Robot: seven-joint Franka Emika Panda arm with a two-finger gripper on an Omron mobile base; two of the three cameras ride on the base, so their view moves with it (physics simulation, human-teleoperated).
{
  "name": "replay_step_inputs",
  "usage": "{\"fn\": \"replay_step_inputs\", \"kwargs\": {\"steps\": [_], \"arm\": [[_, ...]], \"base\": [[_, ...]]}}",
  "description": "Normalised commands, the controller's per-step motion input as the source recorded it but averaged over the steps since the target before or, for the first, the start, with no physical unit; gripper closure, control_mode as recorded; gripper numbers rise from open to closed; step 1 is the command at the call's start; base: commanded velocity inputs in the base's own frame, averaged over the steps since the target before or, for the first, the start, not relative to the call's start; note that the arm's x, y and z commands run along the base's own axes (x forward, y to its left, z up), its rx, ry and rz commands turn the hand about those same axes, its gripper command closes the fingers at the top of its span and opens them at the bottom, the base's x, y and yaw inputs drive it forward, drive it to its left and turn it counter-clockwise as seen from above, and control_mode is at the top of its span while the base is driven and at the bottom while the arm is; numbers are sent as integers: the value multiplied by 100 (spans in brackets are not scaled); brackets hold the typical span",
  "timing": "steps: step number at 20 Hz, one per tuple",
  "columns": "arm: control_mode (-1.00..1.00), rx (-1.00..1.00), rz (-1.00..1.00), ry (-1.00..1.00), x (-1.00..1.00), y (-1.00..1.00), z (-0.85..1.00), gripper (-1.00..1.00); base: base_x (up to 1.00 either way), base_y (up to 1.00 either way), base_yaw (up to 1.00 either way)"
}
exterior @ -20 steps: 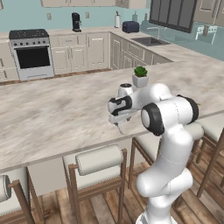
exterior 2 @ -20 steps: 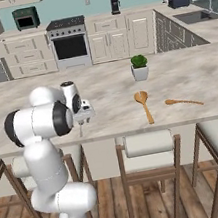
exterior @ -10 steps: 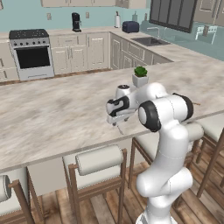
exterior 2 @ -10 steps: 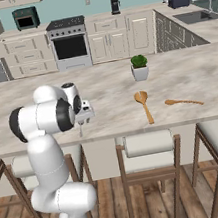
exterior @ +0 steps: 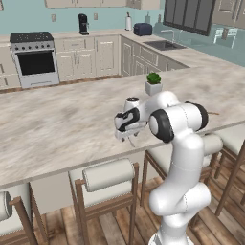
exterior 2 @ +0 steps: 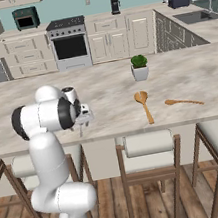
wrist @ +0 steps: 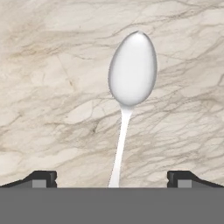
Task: Pick up the metallic utensils from the counter and place them in the open drawer. Make sure not to pick up any wooden utensils.
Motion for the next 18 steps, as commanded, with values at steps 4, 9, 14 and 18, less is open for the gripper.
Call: {"fn": "replay_step_inputs", "kwargs": {"steps": [4, 9, 14, 18], "arm": [[-100, 0, 0, 0, 0, 0, -32, -100], [-100, 0, 0, 0, 0, 0, -15, -100], [-100, 0, 0, 0, 0, 0, -11, -100], [-100, 0, 0, 0, 0, 0, -24, -100]], "base": [[0, 0, 0], [0, 0, 0], [0, 0, 0], [0, 0, 0]]}}
